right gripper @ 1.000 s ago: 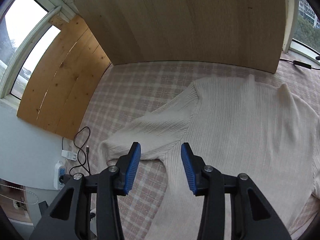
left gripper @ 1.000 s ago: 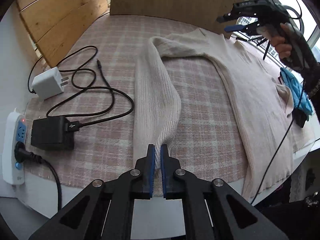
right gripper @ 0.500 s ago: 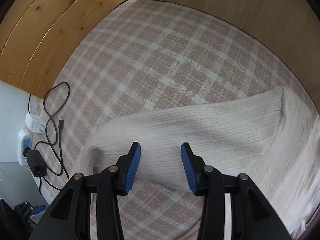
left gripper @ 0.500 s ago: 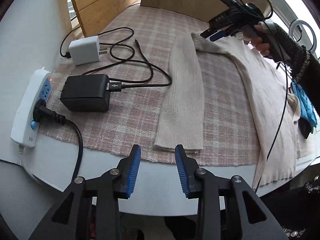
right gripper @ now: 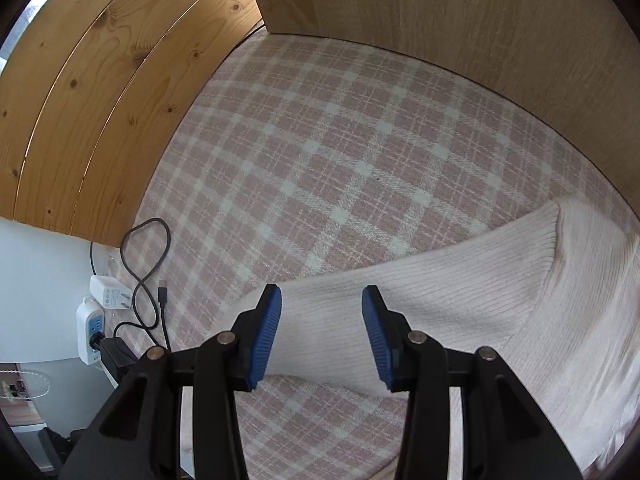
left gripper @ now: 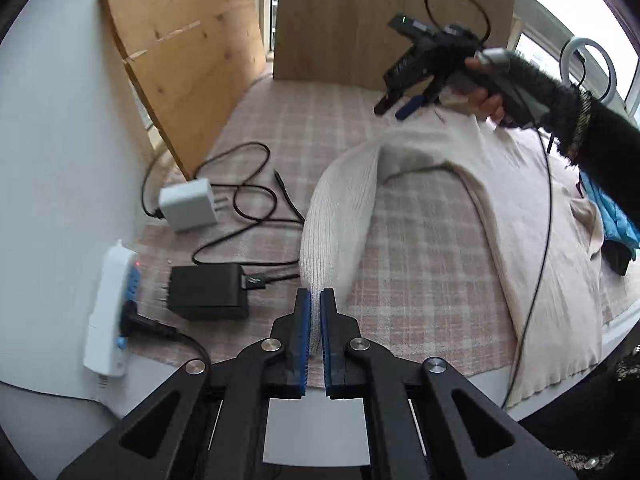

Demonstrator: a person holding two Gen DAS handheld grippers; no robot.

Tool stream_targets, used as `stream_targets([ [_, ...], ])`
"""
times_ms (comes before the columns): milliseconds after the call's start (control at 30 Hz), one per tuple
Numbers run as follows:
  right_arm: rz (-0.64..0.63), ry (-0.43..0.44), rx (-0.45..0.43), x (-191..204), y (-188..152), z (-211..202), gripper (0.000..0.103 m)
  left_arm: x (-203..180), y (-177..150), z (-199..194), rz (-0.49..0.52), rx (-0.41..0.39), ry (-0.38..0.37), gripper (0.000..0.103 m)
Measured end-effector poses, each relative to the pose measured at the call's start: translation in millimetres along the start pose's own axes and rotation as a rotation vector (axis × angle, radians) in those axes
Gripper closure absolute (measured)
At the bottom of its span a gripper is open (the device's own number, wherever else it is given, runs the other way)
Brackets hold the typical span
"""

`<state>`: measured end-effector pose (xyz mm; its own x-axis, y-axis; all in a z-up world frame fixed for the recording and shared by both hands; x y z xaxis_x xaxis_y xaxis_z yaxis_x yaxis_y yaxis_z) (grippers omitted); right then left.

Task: Fold clothes
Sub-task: 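Grasp a sleeve with the left tool and fold it across the sweater body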

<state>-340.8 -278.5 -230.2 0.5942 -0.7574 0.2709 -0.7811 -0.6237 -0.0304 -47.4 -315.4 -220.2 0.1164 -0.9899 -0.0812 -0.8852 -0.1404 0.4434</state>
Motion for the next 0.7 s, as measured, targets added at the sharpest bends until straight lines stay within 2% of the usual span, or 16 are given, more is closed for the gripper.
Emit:
stream_targets([
  [100,0.022,-0.037,0.061,4.1,9.4,16.0,0.061,12.3,3.1,-12.9,0.018,-0.012,0.023,0.099],
  [233,0.045,-0.128,0.118,-3.5,10.4,28.9,0.061,3.7,-5.7,7.6,0.065,0.033,0.022,0.099],
  [433,0.042,-0.192,0.115,-14.6,-8.9,2.3,0.061,-10.1,-10.2,17.5,0.092,0.032,-0.017,0.099],
  [533,0.083,-0.166,0.157,-21.8,-16.5,5.8,0.061,-15.0,-10.0,12.1,0.091,0.014,-0.049,0.099],
  [700,0.133,-0.151,0.193,-19.8,-16.0,34.8,0.061,-25.6,-19.0,-3.6,0.107,-0.004,-0.078,0.099],
])
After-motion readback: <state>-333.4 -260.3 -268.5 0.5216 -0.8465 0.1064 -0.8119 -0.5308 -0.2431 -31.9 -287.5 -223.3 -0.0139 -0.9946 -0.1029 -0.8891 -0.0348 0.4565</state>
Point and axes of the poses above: each gripper's, at about its wrist camera, not at the fingertips, and z roughly the way its jaws point, x to its left, y to its top, the point moved 10 cm from there along z, roughly the way its jaws point, and after that the axes turned 8 degrees about x, right-handed, at the moved point
